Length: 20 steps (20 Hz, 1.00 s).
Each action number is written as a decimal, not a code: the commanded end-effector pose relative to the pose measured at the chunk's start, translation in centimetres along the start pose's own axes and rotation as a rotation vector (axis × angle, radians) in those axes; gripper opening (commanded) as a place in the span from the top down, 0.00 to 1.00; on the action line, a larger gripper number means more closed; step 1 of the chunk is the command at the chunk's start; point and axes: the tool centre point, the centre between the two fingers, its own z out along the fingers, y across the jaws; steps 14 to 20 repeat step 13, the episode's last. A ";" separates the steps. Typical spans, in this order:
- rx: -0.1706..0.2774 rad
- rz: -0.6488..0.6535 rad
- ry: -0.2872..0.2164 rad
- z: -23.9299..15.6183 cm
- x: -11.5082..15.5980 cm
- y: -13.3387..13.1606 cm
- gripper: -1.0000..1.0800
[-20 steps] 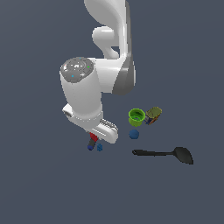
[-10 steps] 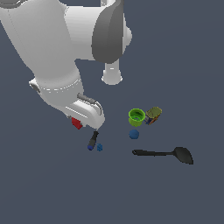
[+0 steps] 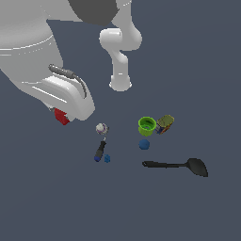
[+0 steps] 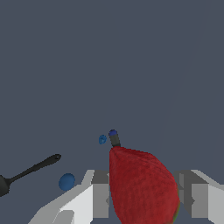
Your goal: Pick up a designated object from a clutter of objects.
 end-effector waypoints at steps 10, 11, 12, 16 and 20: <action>-0.001 -0.002 -0.002 -3.3 1.1 0.9 1.00; -0.001 -0.002 -0.002 -3.3 1.1 0.9 1.00; -0.001 -0.002 -0.002 -3.4 1.1 0.9 1.00; -0.001 -0.002 -0.002 -3.4 1.1 0.9 1.00; -0.001 -0.002 -0.002 -3.4 1.1 0.9 1.00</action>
